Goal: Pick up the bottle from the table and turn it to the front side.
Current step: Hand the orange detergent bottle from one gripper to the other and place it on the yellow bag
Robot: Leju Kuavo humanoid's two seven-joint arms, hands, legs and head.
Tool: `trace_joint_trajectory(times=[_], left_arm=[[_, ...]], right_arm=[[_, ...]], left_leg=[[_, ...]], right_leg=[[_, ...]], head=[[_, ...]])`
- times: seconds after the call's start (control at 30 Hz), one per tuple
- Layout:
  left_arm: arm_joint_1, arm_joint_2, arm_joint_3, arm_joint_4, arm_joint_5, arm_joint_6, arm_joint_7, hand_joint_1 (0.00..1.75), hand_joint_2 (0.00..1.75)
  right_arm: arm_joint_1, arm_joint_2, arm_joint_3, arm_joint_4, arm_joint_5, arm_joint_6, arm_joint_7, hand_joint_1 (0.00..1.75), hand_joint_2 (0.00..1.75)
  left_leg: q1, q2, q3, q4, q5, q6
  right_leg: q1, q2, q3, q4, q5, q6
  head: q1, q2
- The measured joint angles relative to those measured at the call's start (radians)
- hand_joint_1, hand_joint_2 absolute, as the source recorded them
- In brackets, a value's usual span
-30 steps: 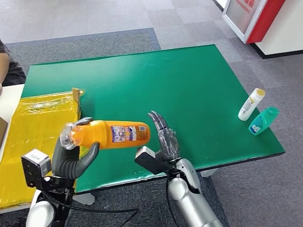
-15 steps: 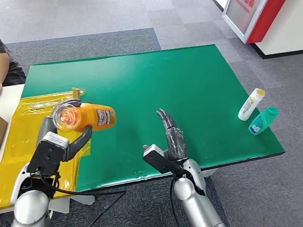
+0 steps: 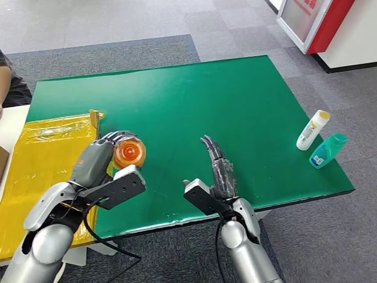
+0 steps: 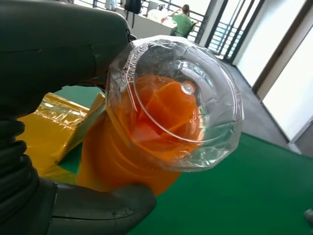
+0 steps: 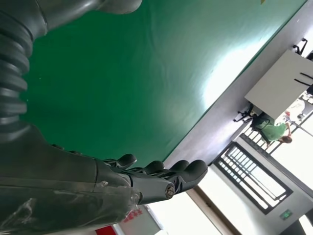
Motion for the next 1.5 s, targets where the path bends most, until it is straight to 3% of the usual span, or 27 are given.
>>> trace_joint_trajectory(times=[0.27,0.5,0.77,1.07,1.27,1.5], left_arm=[[-0.004,0.08,-0.057,0.034,-0.088,-0.048,0.076,1.75,1.75],[0.008,0.094,-0.072,0.044,-0.229,-0.049,0.15,1.75,1.75],[0.04,0.064,-0.051,0.053,-0.42,-0.081,0.19,1.75,1.75],[0.081,0.008,0.031,0.08,-0.562,-0.115,0.198,1.75,1.75],[0.084,-0.023,0.107,0.111,-0.601,-0.093,0.237,1.75,1.75],[0.063,-0.029,0.13,0.156,-0.605,-0.056,0.283,1.75,1.75]], right_arm=[[0.004,0.0,-0.022,-0.01,0.0,0.001,-0.003,0.0,1.75],[0.015,0.0,-0.036,-0.023,0.002,0.003,-0.003,0.0,1.75],[0.022,0.0,-0.046,-0.03,0.018,0.013,0.0,0.0,1.75],[0.023,0.004,-0.049,-0.034,0.024,0.026,0.0,0.0,1.75],[0.023,0.011,-0.049,-0.034,0.025,0.035,0.0,0.0,1.75],[0.022,0.019,-0.043,-0.022,0.025,0.044,0.0,0.0,1.75]], left_leg=[[0.0,0.0,0.0,0.0,0.0,0.0],[0.0,0.0,0.0,0.0,0.0,0.0],[0.0,0.0,0.0,0.0,0.0,0.0],[0.0,0.0,0.0,0.0,0.0,0.0],[0.0,0.0,0.0,0.0,0.0,0.0],[0.0,0.0,0.0,0.0,0.0,0.0]], right_leg=[[0.0,0.0,0.0,0.0,0.0,0.0],[0.0,0.0,0.0,0.0,0.0,0.0],[0.0,0.0,0.0,0.0,0.0,0.0],[0.0,0.0,0.0,0.0,0.0,0.0],[0.0,0.0,0.0,0.0,0.0,0.0],[0.0,0.0,0.0,0.0,0.0,0.0]], head=[[0.0,0.0],[0.0,0.0],[0.0,0.0],[0.0,0.0],[0.0,0.0],[0.0,0.0]])
